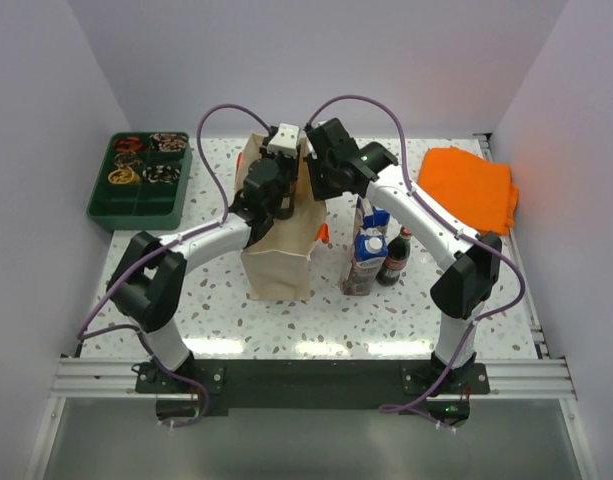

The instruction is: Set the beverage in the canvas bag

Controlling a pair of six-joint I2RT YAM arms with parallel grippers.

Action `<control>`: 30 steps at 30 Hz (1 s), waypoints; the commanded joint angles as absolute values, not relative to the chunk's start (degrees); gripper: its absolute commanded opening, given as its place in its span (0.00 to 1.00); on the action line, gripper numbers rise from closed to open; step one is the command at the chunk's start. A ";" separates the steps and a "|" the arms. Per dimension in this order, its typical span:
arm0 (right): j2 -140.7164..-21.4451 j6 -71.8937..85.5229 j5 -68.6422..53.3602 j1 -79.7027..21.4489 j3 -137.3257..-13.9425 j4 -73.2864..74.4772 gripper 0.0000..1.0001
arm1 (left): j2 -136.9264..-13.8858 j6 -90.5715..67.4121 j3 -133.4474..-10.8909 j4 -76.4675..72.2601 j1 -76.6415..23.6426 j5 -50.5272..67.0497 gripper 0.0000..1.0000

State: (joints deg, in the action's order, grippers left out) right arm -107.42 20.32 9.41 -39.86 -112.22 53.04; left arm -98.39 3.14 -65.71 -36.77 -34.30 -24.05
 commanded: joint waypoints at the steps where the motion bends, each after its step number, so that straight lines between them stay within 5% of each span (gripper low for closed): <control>1: -108.02 19.60 8.61 -40.34 -114.26 53.79 0.00 | -96.85 5.63 -71.72 -54.05 -34.45 -26.01 0.00; 12: -107.67 19.51 8.88 -40.34 -113.29 53.61 0.00 | -94.75 1.07 -68.82 -55.64 -34.45 -27.77 0.00; 19: -107.58 19.69 8.79 -40.34 -113.03 53.17 0.00 | -91.50 -6.32 -66.80 -44.48 -34.45 -27.08 0.00; 30: -107.67 19.95 8.09 -40.34 -112.32 52.12 0.02 | -90.26 -7.91 -64.34 -35.43 -34.37 -25.14 0.35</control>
